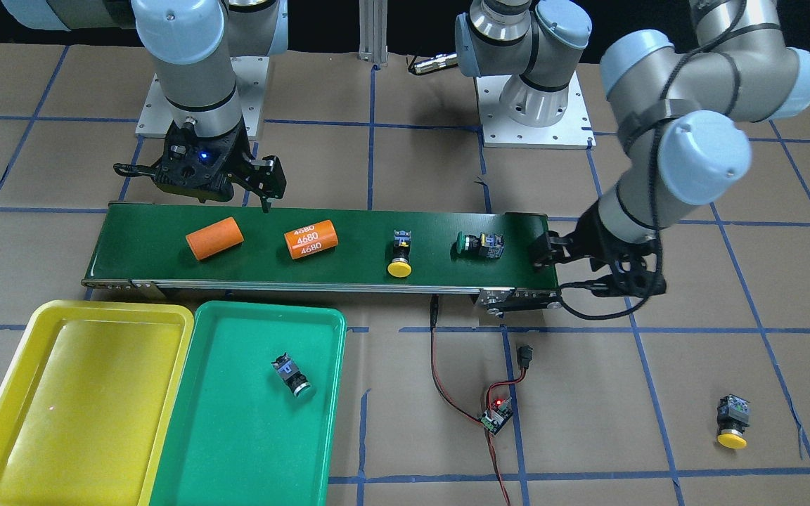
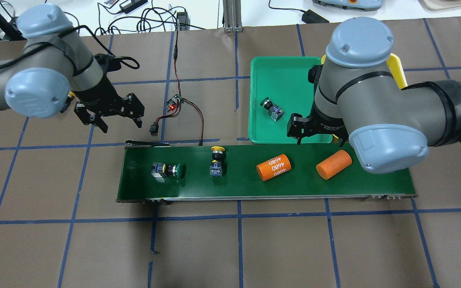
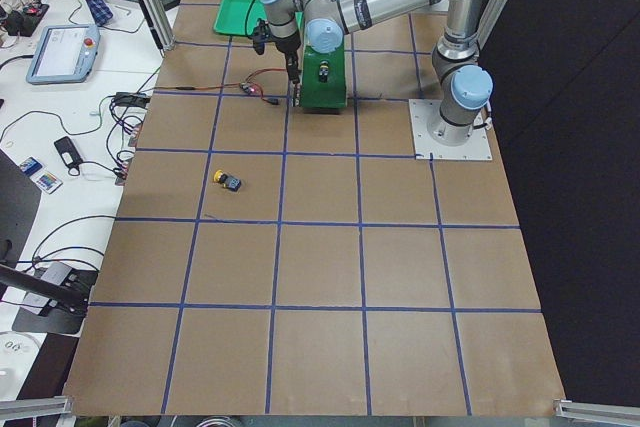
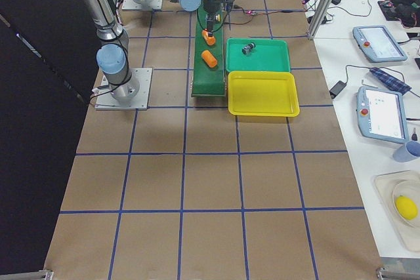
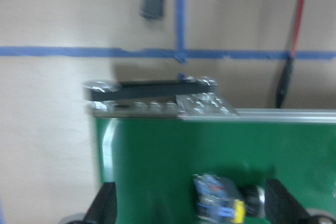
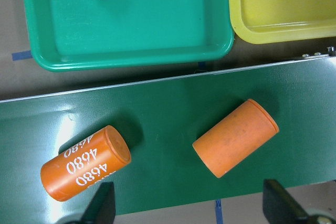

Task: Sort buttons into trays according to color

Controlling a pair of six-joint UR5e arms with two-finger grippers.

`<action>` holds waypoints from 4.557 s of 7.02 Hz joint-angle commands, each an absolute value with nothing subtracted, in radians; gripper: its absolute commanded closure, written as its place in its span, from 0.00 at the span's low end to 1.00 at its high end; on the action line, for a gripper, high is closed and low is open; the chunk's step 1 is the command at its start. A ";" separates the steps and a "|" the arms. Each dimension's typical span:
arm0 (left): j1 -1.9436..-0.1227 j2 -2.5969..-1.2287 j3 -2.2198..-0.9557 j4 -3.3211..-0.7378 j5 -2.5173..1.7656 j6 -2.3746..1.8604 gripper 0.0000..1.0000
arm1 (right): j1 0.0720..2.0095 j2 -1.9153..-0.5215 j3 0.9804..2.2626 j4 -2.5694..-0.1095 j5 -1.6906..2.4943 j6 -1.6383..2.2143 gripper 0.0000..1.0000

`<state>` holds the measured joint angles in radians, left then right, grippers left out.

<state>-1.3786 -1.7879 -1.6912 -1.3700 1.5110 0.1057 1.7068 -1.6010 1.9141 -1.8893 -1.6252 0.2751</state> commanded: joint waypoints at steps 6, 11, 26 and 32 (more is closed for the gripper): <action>-1.040 -2.370 -1.178 -1.274 1.560 0.657 0.00 | 1.715 -1.586 1.918 -1.963 -1.526 0.279 0.00; -1.100 -2.385 -1.206 -1.219 1.568 0.702 0.89 | 1.877 -1.425 1.914 -2.175 -1.529 0.486 0.00; -1.532 -1.680 -2.039 -1.063 1.482 -0.097 0.00 | 1.846 -1.403 1.890 -2.169 -1.584 0.454 1.00; -1.513 -1.456 -1.709 -1.560 1.586 0.001 0.00 | 1.375 -1.166 1.690 -2.319 -1.623 0.127 0.43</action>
<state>-1.5288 -1.5101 -1.7229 -1.4746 1.5418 -0.0458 1.4362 -1.2044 1.6956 -2.2826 -1.6273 0.1573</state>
